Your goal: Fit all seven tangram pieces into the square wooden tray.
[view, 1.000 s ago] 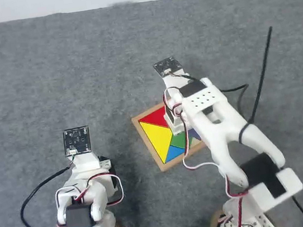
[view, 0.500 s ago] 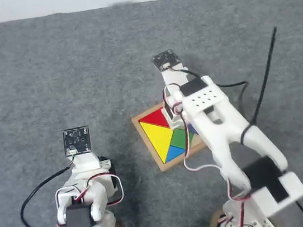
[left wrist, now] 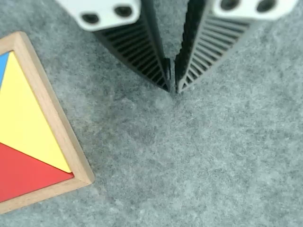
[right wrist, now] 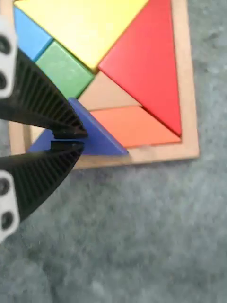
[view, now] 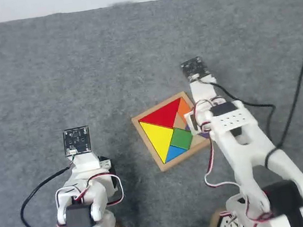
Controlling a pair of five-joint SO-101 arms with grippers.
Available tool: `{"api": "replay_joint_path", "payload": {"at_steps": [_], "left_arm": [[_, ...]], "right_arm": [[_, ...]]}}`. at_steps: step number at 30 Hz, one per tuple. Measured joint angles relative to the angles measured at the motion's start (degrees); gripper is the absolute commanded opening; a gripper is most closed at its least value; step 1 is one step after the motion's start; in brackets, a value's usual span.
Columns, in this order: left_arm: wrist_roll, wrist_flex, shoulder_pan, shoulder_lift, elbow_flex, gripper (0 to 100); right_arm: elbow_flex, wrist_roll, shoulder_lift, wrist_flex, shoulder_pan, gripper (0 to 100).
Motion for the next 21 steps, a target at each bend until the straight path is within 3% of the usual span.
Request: {"api": "replay_joint_path", "payload": {"at_steps": [12,21], "left_arm": [[0.00,0.00,0.00,0.00,0.00,1],[0.00,0.00,0.00,0.00,0.00,1]], "right_arm": [[-3.60,-0.09,3.78,2.55,0.09,0.7],[-9.58,0.18,9.14,2.20,-7.91,0.7]]}}
